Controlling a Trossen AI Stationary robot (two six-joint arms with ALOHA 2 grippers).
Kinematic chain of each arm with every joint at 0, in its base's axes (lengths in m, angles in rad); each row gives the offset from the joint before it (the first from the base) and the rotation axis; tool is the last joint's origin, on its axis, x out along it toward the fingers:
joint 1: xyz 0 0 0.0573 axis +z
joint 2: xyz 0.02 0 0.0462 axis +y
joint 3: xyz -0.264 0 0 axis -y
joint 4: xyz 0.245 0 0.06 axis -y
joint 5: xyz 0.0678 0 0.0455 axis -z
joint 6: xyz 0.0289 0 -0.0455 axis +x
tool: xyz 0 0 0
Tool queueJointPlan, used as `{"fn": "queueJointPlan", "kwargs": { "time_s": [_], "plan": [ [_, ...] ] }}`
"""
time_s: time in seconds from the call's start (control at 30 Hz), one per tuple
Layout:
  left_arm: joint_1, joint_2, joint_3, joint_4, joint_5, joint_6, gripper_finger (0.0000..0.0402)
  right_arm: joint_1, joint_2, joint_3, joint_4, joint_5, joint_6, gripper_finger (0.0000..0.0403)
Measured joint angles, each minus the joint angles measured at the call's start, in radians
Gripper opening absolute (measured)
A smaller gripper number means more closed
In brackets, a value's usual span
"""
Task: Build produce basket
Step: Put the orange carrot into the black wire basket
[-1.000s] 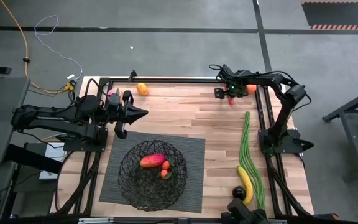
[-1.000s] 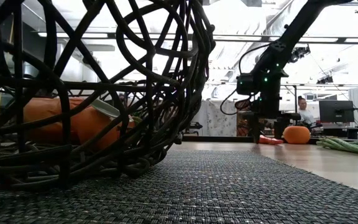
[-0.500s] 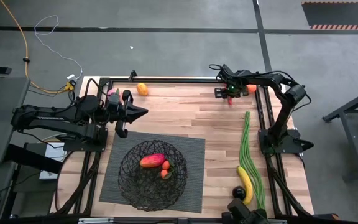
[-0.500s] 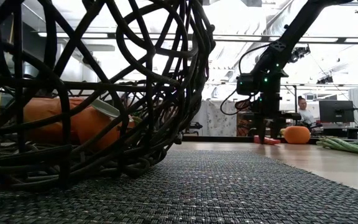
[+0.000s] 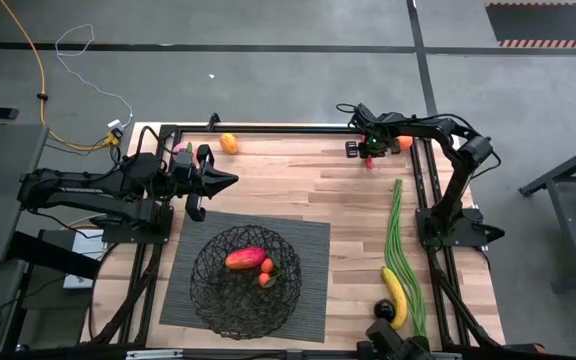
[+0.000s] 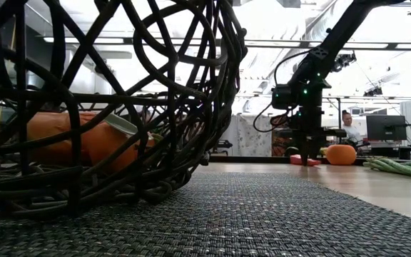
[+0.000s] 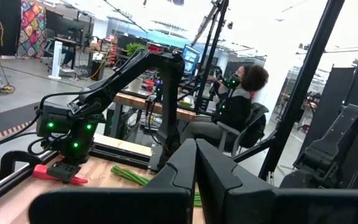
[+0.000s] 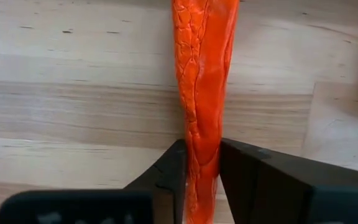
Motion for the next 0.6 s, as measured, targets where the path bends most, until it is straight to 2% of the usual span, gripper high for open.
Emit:
{"fn": "queueJointPlan", "kwargs": {
  "time_s": [0.33, 0.47, 0.6],
  "plan": [
    [0.000, 0.000, 0.000, 0.000, 0.000, 0.000, 0.0000, 0.001, -0.014, -0.002, 0.009, -0.001, -0.063, 0.0045],
    [0.000, 0.000, 0.000, 0.000, 0.000, 0.002, 0.0000, 0.015, -0.099, -0.002, 0.008, 0.003, -0.106, 0.0045],
    [0.000, 0.000, 0.000, 0.000, 0.000, 0.003, 0.0000, 0.057, -0.245, -0.002, 0.022, 0.006, -0.143, 0.0044]
  ]
}}
